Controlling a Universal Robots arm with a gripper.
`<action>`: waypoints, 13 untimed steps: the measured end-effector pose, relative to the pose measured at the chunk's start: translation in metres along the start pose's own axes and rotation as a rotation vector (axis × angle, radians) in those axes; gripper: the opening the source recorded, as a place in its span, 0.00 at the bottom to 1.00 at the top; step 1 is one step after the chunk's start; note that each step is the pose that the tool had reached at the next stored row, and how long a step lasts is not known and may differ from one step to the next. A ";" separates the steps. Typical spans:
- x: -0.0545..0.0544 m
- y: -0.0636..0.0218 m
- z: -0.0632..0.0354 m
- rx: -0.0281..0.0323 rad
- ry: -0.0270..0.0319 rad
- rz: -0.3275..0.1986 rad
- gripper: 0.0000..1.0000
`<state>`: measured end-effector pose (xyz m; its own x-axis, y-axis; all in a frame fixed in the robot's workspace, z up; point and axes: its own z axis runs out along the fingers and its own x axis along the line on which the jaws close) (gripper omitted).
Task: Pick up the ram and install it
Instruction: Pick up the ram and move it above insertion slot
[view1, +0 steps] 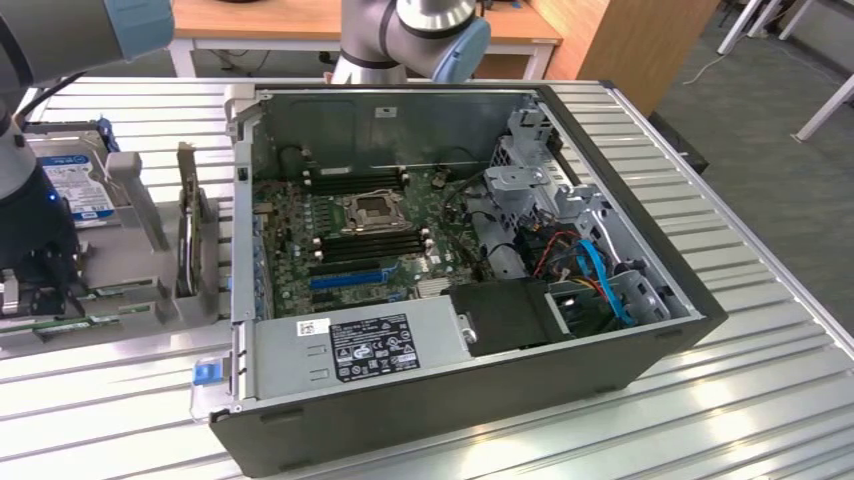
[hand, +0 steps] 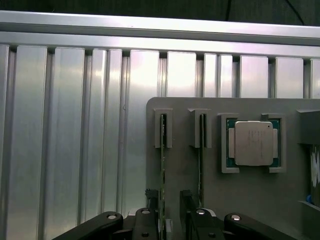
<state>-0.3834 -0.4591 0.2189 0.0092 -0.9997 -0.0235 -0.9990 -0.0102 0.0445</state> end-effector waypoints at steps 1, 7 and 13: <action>0.001 0.0001 -0.0001 -0.0002 0.0001 0.000 0.31; 0.002 0.0001 -0.0002 -0.0002 0.0000 0.000 0.31; 0.002 0.0000 0.0021 -0.0002 0.0000 0.000 0.31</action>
<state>-0.3836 -0.4614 0.2167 0.0089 -0.9997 -0.0234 -0.9990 -0.0100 0.0447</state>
